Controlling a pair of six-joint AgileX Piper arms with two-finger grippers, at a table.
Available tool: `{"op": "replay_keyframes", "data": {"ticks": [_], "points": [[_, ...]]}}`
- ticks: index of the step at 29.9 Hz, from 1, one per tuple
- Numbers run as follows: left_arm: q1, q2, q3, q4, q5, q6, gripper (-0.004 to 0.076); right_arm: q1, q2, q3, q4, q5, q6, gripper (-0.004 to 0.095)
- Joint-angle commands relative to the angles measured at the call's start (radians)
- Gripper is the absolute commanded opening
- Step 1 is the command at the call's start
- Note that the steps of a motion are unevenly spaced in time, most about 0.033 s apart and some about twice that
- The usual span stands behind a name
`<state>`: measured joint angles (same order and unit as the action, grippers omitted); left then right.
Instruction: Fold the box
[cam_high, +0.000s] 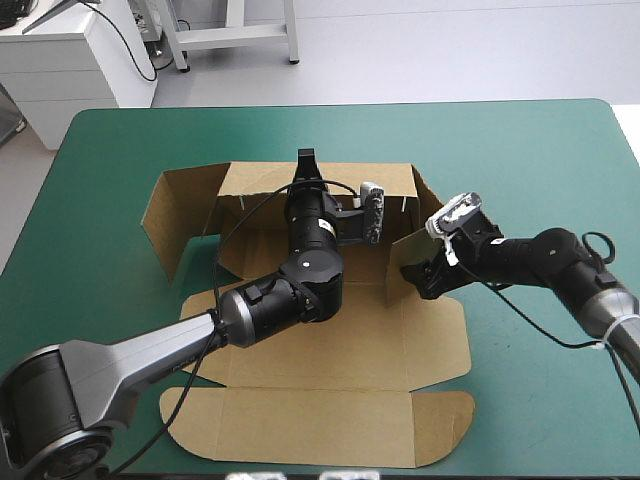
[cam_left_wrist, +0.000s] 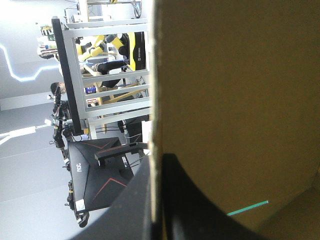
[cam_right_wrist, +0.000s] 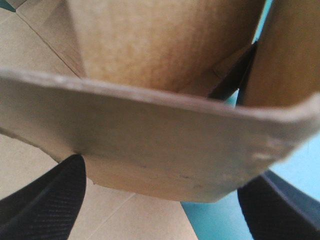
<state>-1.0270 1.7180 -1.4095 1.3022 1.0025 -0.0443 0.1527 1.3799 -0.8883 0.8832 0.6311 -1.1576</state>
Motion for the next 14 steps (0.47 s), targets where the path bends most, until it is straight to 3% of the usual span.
{"op": "replay_keyframes", "data": {"ticks": [1, 14], "points": [[0.001, -0.05, -0.033, 0.063, 0.013, -0.014, -0.0001, 0.063, -0.034, 0.0, 0.063, -0.168, -0.026, 0.0768], [0.001, -0.05, -0.033, 0.063, -0.03, -0.007, -0.0001, 0.21, -0.034, 0.004, 0.165, -0.384, -0.026, 0.0767]]}}
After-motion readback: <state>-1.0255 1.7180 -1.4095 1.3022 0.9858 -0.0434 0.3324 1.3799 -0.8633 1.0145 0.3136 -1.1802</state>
